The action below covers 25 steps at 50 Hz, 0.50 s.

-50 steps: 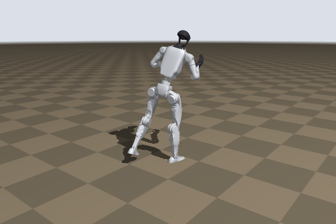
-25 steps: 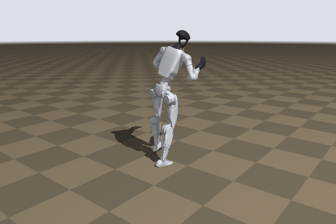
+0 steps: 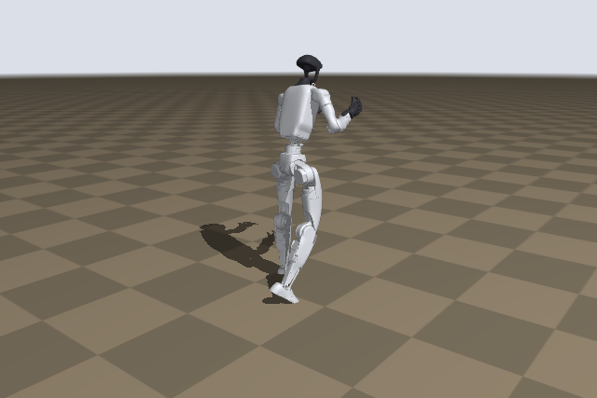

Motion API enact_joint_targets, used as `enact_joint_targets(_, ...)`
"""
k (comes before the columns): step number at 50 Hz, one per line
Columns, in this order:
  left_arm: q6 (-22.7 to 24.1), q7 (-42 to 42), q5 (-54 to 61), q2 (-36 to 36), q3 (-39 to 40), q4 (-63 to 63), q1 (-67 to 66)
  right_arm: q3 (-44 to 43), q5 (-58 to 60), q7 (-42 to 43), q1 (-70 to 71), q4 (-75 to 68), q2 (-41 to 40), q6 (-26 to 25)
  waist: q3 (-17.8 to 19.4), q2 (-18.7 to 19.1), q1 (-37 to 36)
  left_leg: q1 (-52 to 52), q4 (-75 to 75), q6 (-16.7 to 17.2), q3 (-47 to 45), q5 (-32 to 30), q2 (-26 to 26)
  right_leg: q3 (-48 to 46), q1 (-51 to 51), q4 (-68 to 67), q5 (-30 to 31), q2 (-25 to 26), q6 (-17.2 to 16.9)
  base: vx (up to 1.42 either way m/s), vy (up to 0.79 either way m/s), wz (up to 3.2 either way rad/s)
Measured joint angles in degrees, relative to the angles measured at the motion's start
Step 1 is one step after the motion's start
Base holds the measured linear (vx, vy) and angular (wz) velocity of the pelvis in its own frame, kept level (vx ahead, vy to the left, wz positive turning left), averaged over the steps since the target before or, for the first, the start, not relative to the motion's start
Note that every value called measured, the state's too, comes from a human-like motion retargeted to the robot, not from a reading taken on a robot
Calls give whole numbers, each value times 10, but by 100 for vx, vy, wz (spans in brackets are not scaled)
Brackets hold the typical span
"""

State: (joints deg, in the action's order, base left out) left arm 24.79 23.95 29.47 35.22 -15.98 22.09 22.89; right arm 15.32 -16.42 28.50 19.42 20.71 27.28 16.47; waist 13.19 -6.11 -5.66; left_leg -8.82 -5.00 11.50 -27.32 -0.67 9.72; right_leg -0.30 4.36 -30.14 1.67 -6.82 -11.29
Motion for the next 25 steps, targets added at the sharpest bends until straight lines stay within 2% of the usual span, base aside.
enact_joint_targets(5, -4, 4, -16, 4, -10, -1, 17, 11, 10, 11, 21, 1, -9, 2, 11, -19, -22, 10, 0, 0, 1, 19, 9, -99, 56, -77, -17, -28, 36, 21, 17, -3)
enact_joint_targets(8, -4, 4, -18, 1, -8, -3, 16, 17, 14, 15, 36, -1, -10, 1, 17, -24, -29, 16, 0, 1, 6, 27, 10, -149, 60, -34, -35, -28, 47, 20, 13, 12)
enact_joint_targets(12, -1, 7, -15, -1, 3, -4, 1, 26, 19, 17, 55, -4, -16, -1, 23, -35, -28, 25, 0, -5, 16, 39, -1, -151, 55, 95, -12, -1, 29, 21, 10, 24)
enact_joint_targets(15, 3, 6, -12, 2, 15, -7, -14, 32, 24, 18, 71, -8, -22, -4, 30, -45, -22, 37, 0, -7, 23, 48, -18, -123, 47, 204, 27, 15, 3, 21, 7, 30)
enact_joint_targets(20, 9, -2, -17, 9, 21, -6, -44, 33, 23, 21, 70, -5, -30, -1, 42, -54, -11, 68, 0, 3, 36, 63, -36, -74, 55, 309, 72, 31, -37, 22, -1, 35)
enact_joint_targets(25, 13, -6, -25, 17, 13, -11, -25, 23, 12, 24, 76, -9, -31, 5, 60, -41, 0, 88, 0, 27, 57, 69, -9, -53, 93, 342, 106, 77, -37, 23, -23, 44)
